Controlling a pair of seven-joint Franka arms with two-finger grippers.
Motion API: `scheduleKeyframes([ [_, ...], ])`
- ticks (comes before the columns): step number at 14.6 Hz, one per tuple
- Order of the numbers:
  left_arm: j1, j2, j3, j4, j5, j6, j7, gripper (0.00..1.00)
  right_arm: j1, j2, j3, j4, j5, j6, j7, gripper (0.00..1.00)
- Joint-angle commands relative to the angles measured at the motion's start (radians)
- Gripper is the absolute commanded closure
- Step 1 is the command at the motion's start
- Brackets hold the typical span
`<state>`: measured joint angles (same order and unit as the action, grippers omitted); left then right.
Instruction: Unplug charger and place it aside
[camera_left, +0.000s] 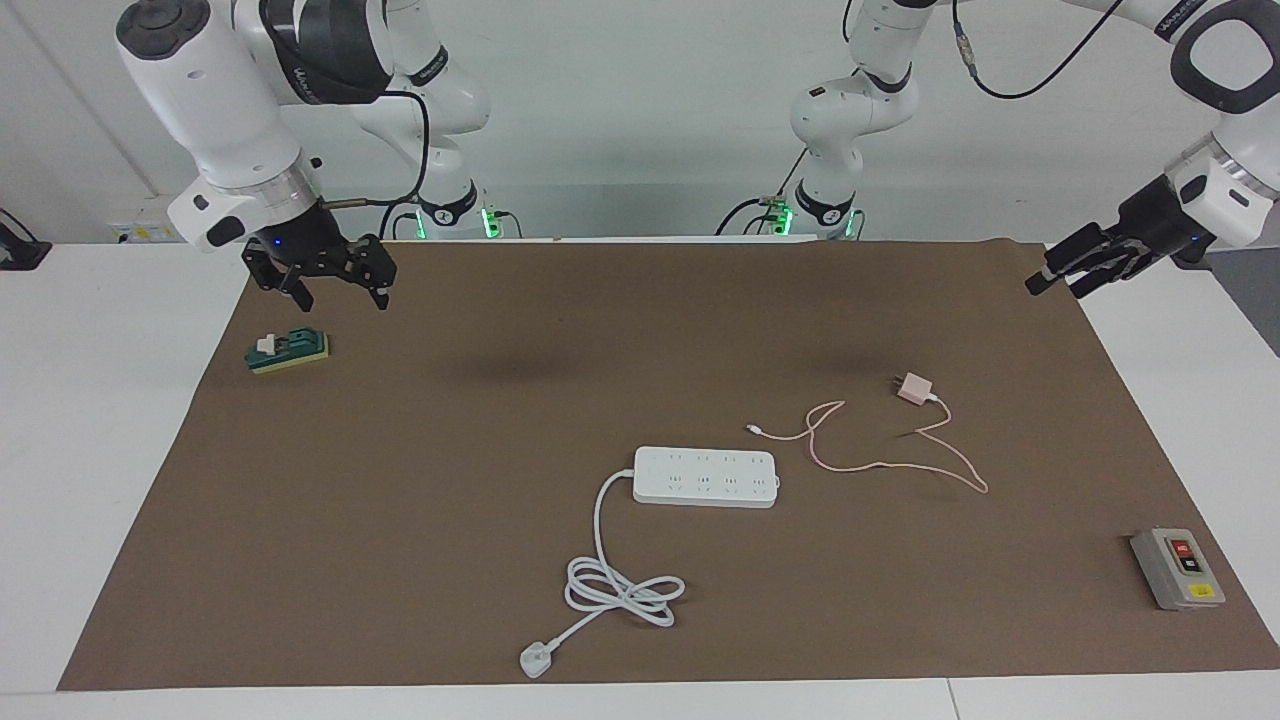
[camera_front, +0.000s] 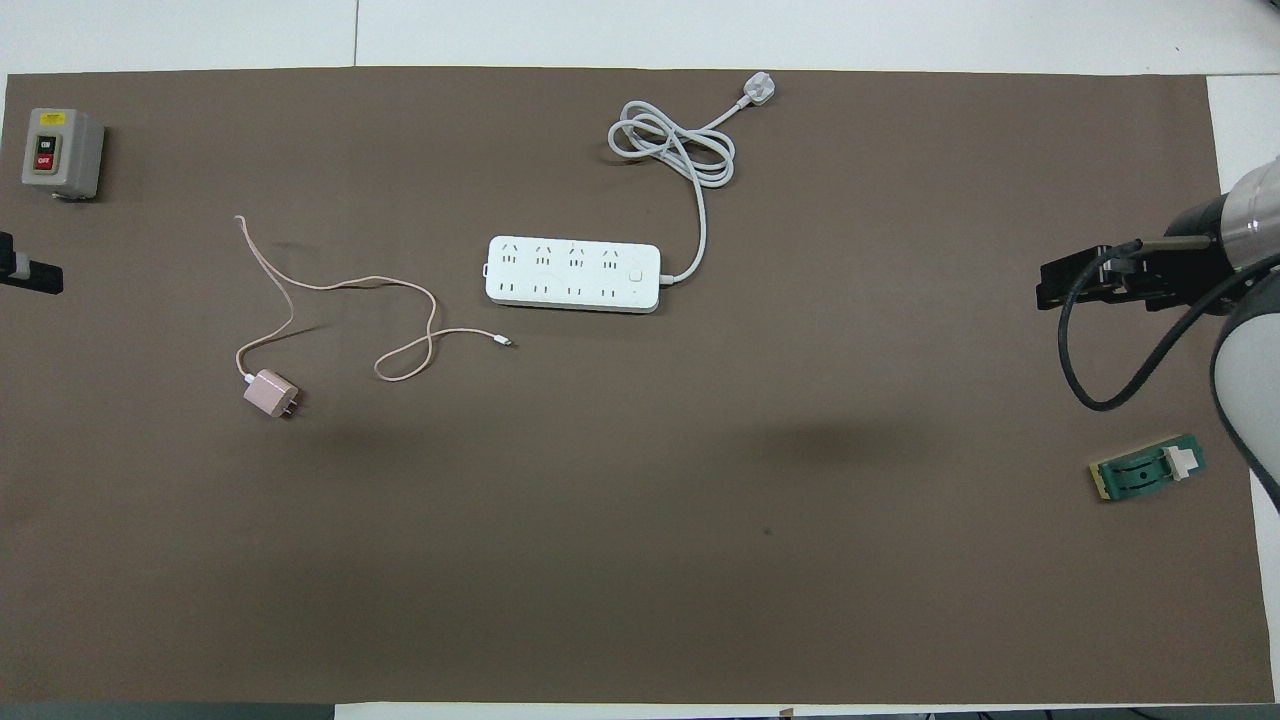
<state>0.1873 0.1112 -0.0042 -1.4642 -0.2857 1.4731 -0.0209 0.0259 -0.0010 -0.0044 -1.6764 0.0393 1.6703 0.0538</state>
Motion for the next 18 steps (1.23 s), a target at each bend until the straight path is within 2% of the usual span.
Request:
scheduleKeyframes([
  [1, -0.102, 0.022, 0.009, 0.056, 0.124, -0.01, -0.146, 0.0, 0.012, 0.004, -0.026, 0.027, -0.012, -0.014, -0.003, 0.0],
  [3, -0.162, 0.034, 0.009, 0.068, 0.209, 0.024, -0.163, 0.0, 0.019, 0.012, -0.058, 0.041, -0.018, -0.008, -0.003, 0.0],
  [6, -0.199, 0.038, 0.009, 0.038, 0.261, 0.153, -0.209, 0.0, 0.019, 0.012, -0.091, 0.058, -0.019, -0.004, -0.009, 0.0],
  [8, -0.203, 0.038, 0.01, 0.027, 0.286, 0.139, -0.228, 0.0, 0.017, 0.027, -0.097, 0.081, -0.024, -0.001, -0.014, 0.0],
  [10, -0.222, 0.035, 0.006, 0.031, 0.362, 0.101, -0.223, 0.0, 0.013, 0.027, -0.109, 0.086, -0.027, -0.001, -0.041, 0.0],
  [18, -0.21, 0.038, 0.009, 0.025, 0.335, 0.115, -0.24, 0.0, 0.003, 0.01, -0.108, 0.063, -0.027, -0.033, -0.049, 0.0],
])
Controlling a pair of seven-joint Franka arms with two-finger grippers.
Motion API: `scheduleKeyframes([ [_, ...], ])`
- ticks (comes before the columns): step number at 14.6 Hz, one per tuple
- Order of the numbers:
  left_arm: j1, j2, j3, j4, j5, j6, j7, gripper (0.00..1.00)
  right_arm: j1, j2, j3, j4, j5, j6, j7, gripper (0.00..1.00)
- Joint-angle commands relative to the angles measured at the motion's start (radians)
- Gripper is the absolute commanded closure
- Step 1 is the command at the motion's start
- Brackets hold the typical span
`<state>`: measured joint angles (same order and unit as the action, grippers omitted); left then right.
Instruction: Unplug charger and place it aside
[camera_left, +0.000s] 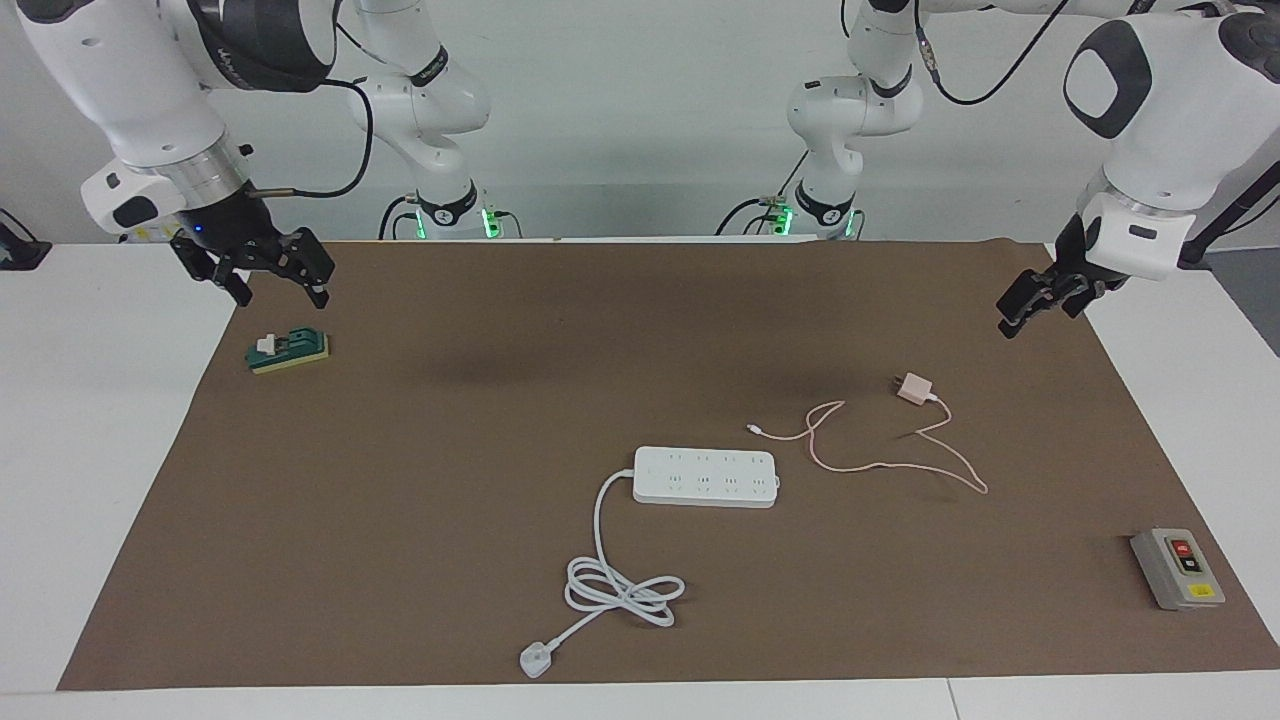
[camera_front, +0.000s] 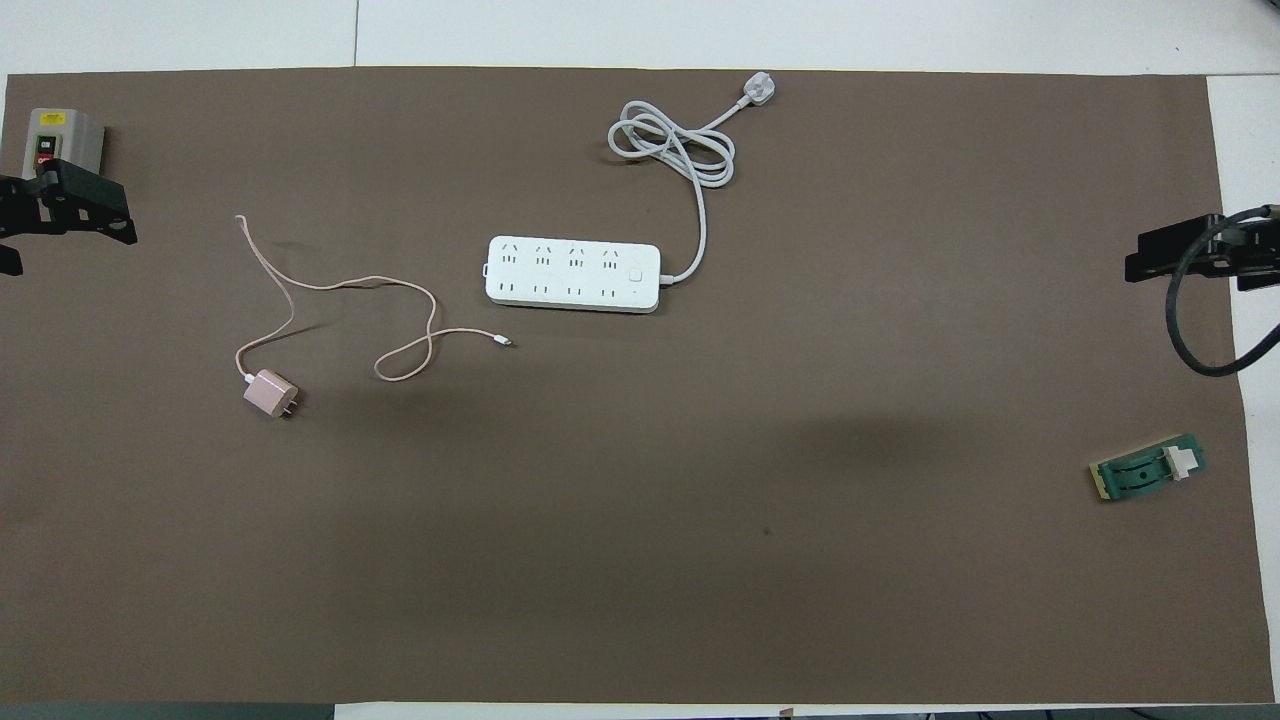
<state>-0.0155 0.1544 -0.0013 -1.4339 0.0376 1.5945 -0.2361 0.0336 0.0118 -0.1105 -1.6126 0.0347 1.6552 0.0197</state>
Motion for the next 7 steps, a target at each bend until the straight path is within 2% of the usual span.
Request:
scheduleKeyframes([
  [1, -0.014, -0.006, 0.007, -0.003, 0.012, -0.01, -0.028, 0.0, -0.003, -0.004, -0.002, -0.001, -0.022, -0.026, -0.014, 0.0],
  [5, -0.018, -0.012, 0.004, -0.019, 0.012, -0.01, -0.043, 0.0, -0.003, -0.004, -0.002, -0.001, -0.022, -0.034, -0.015, 0.0],
  [7, -0.015, -0.045, 0.003, -0.06, 0.012, -0.004, -0.038, 0.0, -0.001, -0.004, 0.0, -0.001, -0.022, -0.034, -0.015, 0.0],
])
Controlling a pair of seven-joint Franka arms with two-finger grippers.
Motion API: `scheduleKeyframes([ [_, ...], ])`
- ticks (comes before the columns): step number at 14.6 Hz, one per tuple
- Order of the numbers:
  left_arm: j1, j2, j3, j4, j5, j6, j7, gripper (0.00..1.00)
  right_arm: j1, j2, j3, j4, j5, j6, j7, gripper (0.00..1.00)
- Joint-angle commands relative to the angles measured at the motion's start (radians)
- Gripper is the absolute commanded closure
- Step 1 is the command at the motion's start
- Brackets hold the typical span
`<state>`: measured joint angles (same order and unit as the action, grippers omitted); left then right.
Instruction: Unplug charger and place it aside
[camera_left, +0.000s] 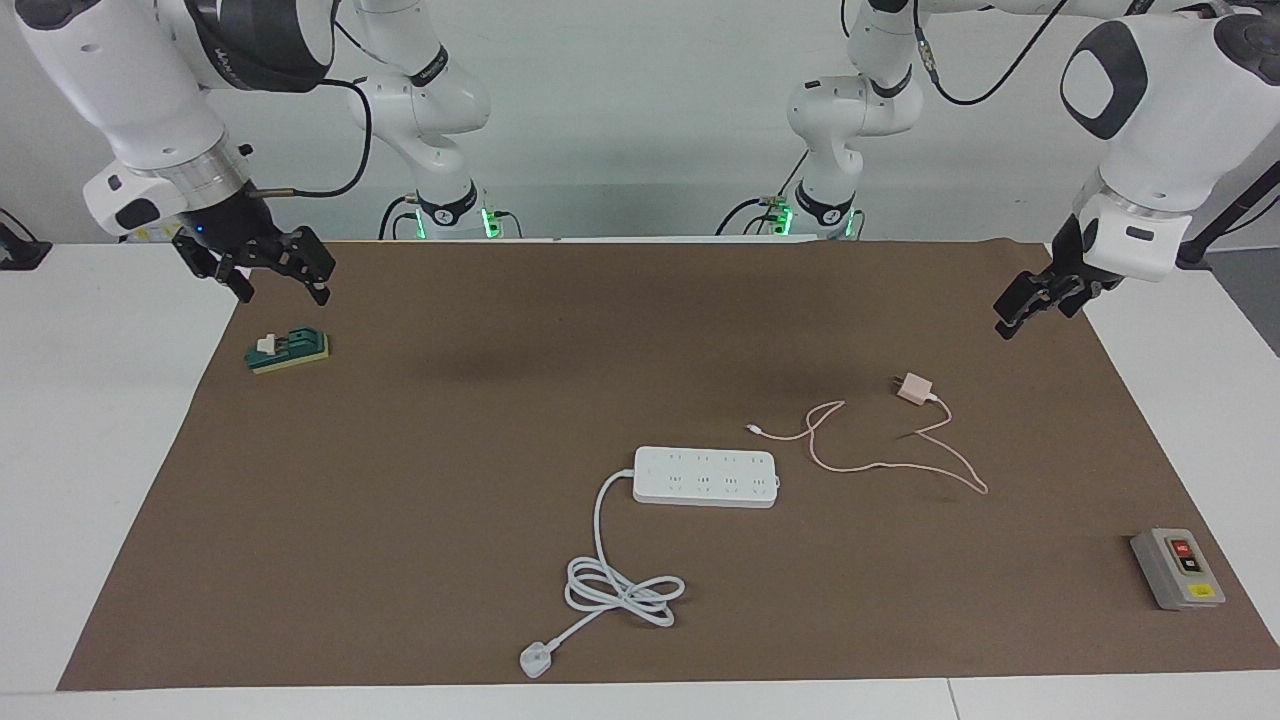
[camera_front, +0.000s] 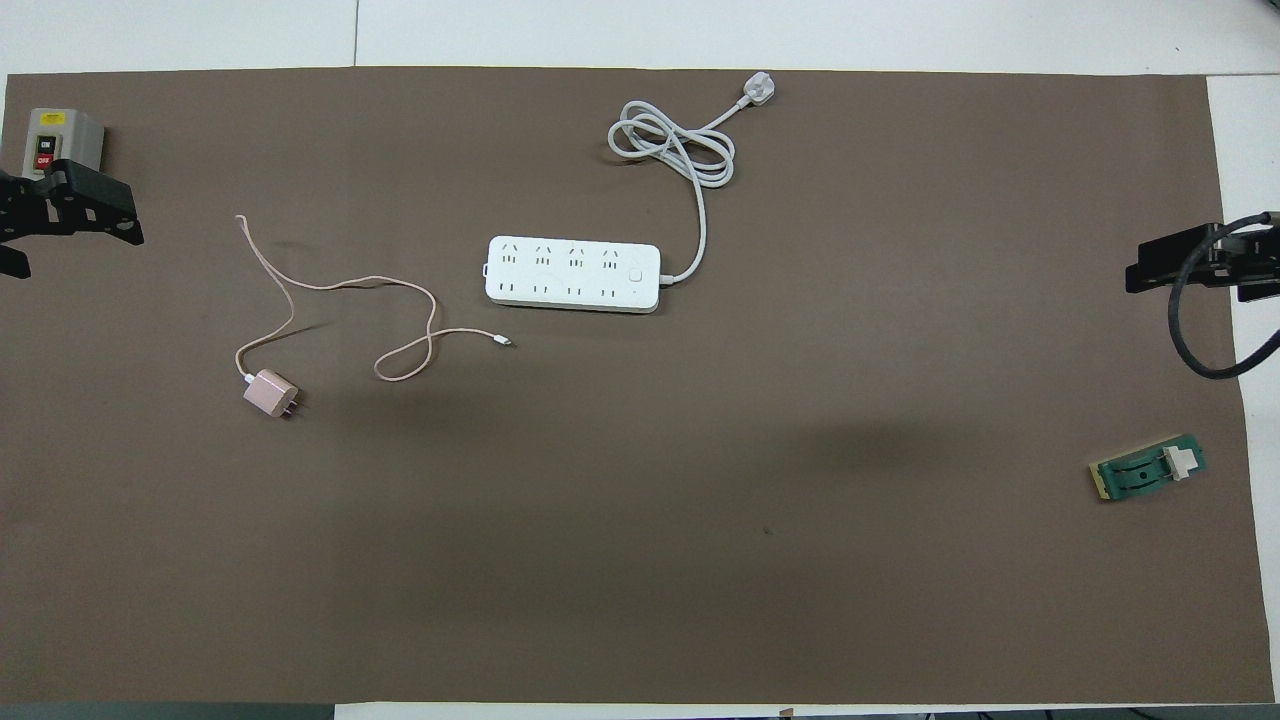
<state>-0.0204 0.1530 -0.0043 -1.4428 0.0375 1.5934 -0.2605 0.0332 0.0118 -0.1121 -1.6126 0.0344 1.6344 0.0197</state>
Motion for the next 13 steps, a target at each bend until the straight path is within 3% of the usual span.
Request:
scheduleKeyframes([
  [1, -0.01, -0.073, 0.006, -0.092, 0.012, 0.011, -0.005, 0.0, -0.001, -0.004, 0.0, -0.001, -0.022, -0.013, -0.015, 0.0],
  [4, -0.016, -0.15, 0.006, -0.203, 0.012, 0.068, -0.002, 0.0, -0.003, -0.004, 0.0, -0.001, -0.022, -0.013, -0.015, 0.0],
  [10, -0.038, -0.167, 0.0, -0.199, 0.012, 0.03, 0.013, 0.0, -0.001, -0.004, 0.0, -0.001, -0.022, -0.013, -0.014, 0.0],
  [13, -0.038, -0.171, -0.002, -0.196, -0.02, -0.003, 0.148, 0.0, -0.001, -0.004, 0.0, -0.003, -0.022, -0.013, -0.015, 0.0],
])
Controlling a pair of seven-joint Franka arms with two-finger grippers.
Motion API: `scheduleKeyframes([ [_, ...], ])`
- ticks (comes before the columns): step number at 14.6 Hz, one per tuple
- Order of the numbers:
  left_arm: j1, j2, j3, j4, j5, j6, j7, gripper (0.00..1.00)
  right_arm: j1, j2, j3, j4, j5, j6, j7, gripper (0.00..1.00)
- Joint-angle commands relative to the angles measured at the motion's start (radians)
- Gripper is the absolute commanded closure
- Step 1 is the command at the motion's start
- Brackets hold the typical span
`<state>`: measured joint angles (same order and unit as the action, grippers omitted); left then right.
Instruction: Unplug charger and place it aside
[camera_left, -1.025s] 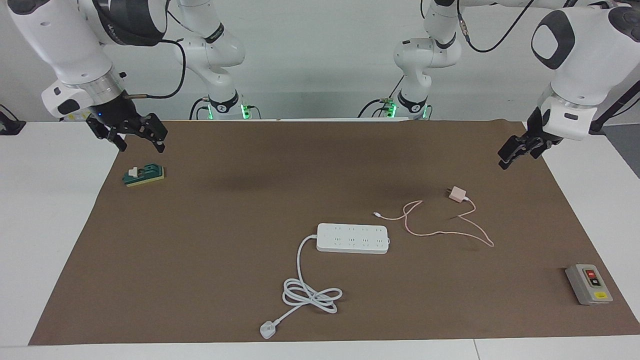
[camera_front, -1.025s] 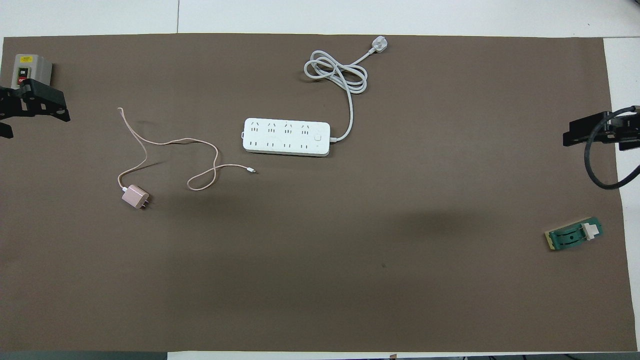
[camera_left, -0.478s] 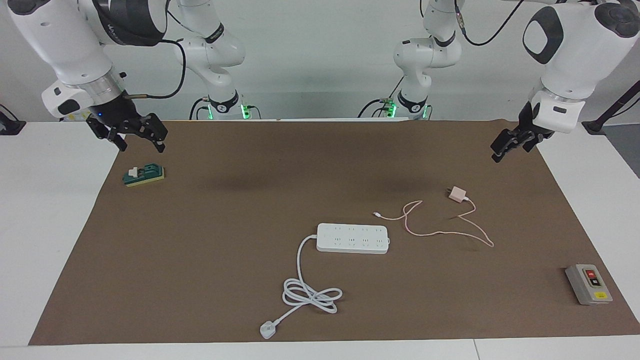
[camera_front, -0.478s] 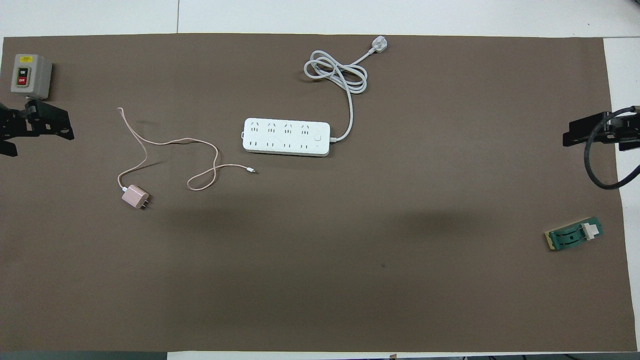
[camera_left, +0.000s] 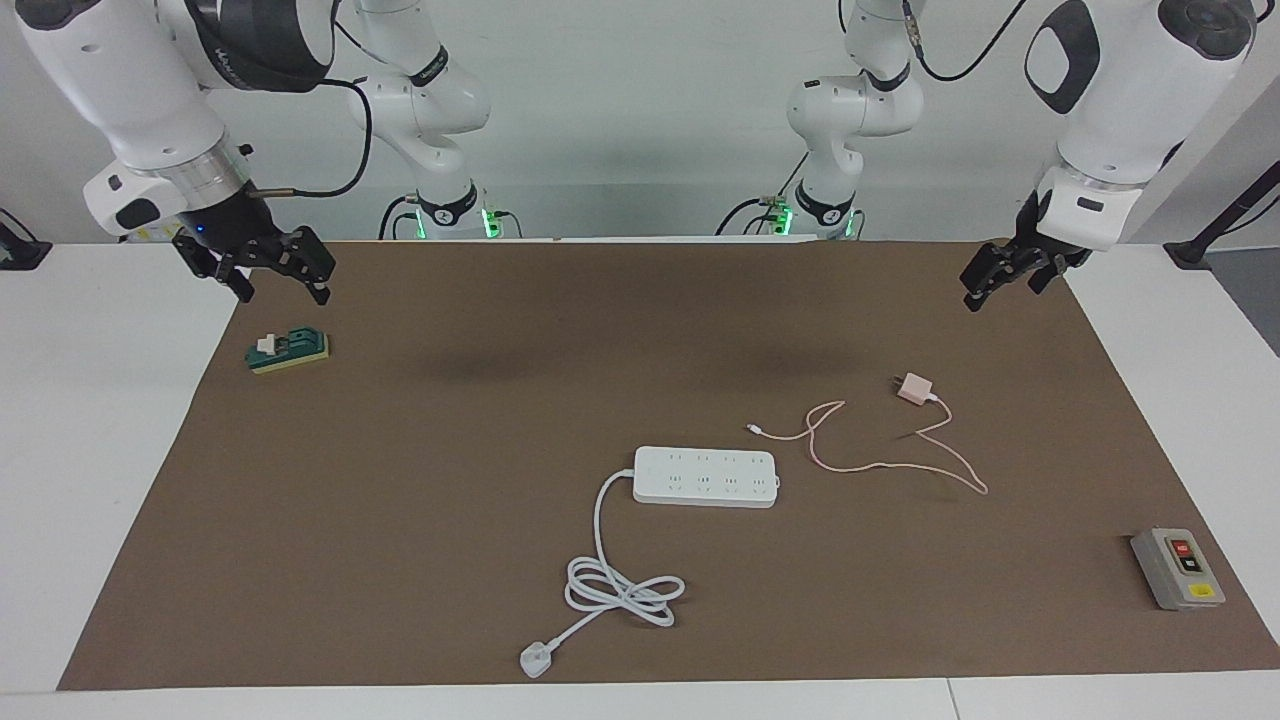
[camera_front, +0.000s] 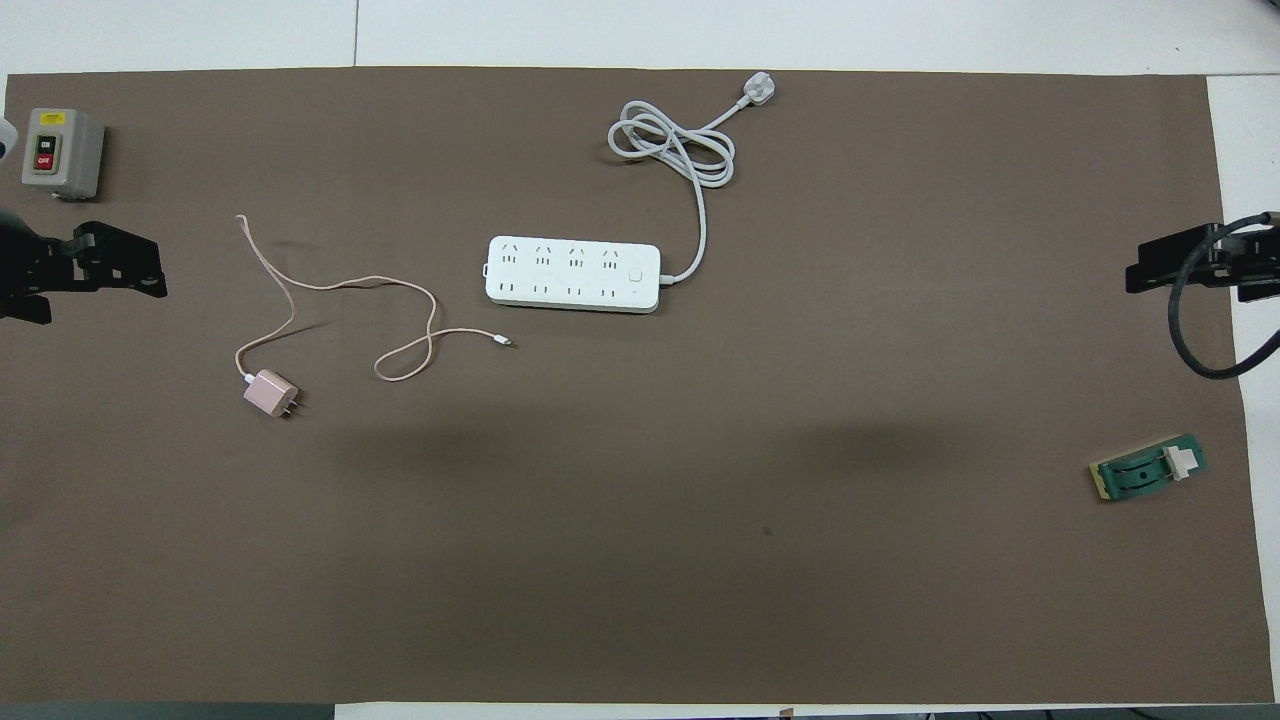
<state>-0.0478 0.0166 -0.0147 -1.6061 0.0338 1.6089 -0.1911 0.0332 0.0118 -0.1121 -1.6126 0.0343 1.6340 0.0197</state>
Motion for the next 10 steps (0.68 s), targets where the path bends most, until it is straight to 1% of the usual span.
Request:
scheduleKeyframes([
  [1, -0.007, -0.04, 0.012, -0.032, -0.037, -0.03, 0.144, 0.0, -0.003, -0.004, 0.0, -0.001, -0.022, -0.013, -0.015, 0.0],
  [3, -0.009, -0.035, 0.012, -0.017, -0.042, -0.035, 0.163, 0.0, -0.001, -0.004, 0.0, -0.001, -0.022, -0.011, -0.015, 0.0],
  [10, -0.011, -0.029, 0.009, -0.015, -0.04, -0.032, 0.168, 0.0, -0.003, -0.004, 0.0, -0.001, -0.022, -0.011, -0.015, 0.0],
])
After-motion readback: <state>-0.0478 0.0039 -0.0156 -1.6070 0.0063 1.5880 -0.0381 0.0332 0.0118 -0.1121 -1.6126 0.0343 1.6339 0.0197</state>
